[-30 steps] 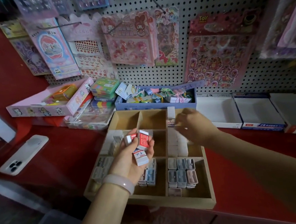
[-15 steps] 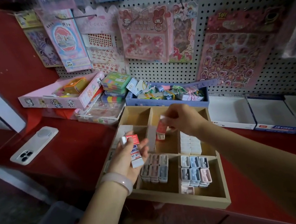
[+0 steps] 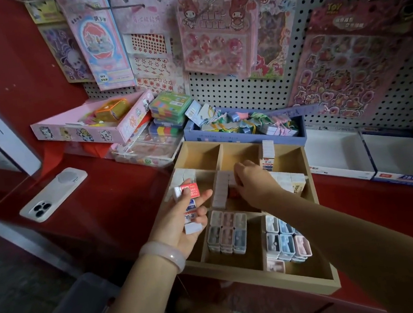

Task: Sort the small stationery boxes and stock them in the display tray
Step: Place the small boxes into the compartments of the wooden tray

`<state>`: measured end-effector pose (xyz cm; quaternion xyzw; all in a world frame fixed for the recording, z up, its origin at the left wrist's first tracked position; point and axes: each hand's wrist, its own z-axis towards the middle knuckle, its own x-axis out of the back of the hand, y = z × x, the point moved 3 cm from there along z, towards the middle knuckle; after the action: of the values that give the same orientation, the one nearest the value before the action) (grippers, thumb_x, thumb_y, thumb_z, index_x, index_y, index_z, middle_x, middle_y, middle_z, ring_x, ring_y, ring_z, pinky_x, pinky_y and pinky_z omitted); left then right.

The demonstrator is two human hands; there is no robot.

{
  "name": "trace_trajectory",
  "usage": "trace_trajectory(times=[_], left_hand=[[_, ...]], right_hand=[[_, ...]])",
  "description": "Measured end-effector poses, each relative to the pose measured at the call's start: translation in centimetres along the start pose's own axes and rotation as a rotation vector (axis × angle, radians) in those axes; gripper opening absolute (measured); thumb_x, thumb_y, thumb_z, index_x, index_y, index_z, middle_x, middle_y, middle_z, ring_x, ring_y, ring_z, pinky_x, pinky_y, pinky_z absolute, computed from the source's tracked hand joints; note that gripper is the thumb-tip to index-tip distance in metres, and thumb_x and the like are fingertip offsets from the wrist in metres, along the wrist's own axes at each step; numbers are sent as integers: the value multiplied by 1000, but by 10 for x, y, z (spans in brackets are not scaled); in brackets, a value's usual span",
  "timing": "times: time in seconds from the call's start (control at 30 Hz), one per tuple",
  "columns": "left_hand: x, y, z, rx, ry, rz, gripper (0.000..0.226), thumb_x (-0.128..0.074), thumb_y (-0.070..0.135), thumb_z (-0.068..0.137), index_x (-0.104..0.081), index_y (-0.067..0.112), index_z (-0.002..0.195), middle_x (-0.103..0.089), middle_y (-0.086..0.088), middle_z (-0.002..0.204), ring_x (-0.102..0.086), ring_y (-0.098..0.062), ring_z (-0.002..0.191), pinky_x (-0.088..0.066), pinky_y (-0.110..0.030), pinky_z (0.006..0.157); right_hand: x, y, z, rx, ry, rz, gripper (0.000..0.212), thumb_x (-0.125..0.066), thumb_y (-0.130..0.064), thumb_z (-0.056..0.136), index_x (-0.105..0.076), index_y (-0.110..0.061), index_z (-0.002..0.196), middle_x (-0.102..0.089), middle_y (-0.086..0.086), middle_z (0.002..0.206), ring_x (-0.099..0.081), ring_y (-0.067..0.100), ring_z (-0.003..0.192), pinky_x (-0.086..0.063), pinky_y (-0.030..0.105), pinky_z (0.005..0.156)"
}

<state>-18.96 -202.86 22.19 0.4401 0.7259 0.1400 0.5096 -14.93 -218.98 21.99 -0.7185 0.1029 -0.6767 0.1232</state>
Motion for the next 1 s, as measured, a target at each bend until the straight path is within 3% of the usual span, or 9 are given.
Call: trace_trajectory(times=[0.13,0.23,0.3,0.4,0.53,0.63,0.83,0.93,1.0], left_hand=[[0,-1,-1,-7,16,80,13,-42,7,98,-55,9,98,-64,-15,78,-44,-5,37,-32,-12,34],[-1,-1,-5,-40,25,231,12,-47,1,95,-58,4,94,-62,-10,62,-43,-6,36,-30,-13,32],[-5,-2,-7,-58,21,375,11,-51,0,93,-59,3,87,-57,-7,57,-41,-6,36,-28,-13,32],[-13,-2,-9,-65,4,535,16,-55,1,92,-59,7,78,-50,-4,56,-39,-6,37,-26,-14,32],[-18,2,-11,-85,24,525,18,-51,-7,92,-61,6,99,-51,-5,58,-42,-7,38,-29,-14,33],[-16,8,-9,-72,110,315,37,-39,-9,93,-51,9,122,-56,-14,70,-51,-13,44,-39,-17,38],[-17,14,-13,-34,126,65,46,-22,-8,97,-34,2,140,-54,-21,90,-57,-32,89,-45,-39,85],[-14,16,-12,-52,134,23,44,-22,-6,99,-32,2,141,-52,-28,111,-49,-40,119,-37,-46,97],[-12,18,-11,-58,121,1,42,-24,-4,99,-33,3,140,-53,-26,106,-44,-42,126,-36,-46,98]], right_hand=[[11,-2,-2,-8,14,-7,24,-59,-25,89,-54,-8,104,-48,12,112,-55,30,97,-50,39,81],[32,-17,-3,211,138,143,22,-59,-26,90,-62,-9,103,-52,3,103,-58,23,91,-48,33,79],[46,-34,-8,440,6,329,25,-60,-22,90,-64,-10,112,-58,-1,103,-57,16,93,-47,27,83],[53,-49,-16,566,-174,309,27,-64,-17,88,-66,-10,114,-64,2,106,-58,12,93,-44,19,80],[60,-37,-19,459,-121,393,16,-66,-12,85,-66,-5,100,-65,2,90,-59,14,80,-44,18,70],[64,-13,-17,273,-3,209,21,-66,-21,86,-62,-7,101,-57,-2,87,-52,14,79,-37,12,58],[27,0,-17,69,-87,-52,23,-55,-18,91,-47,-6,110,-60,15,103,-58,30,92,-51,40,79],[9,-4,-14,40,-36,-146,31,-53,-17,92,-40,-7,118,-60,16,106,-59,34,95,-45,38,71],[1,-6,-14,41,-8,-216,35,-52,-18,93,-36,-9,123,-61,15,108,-60,34,97,-40,35,66]])
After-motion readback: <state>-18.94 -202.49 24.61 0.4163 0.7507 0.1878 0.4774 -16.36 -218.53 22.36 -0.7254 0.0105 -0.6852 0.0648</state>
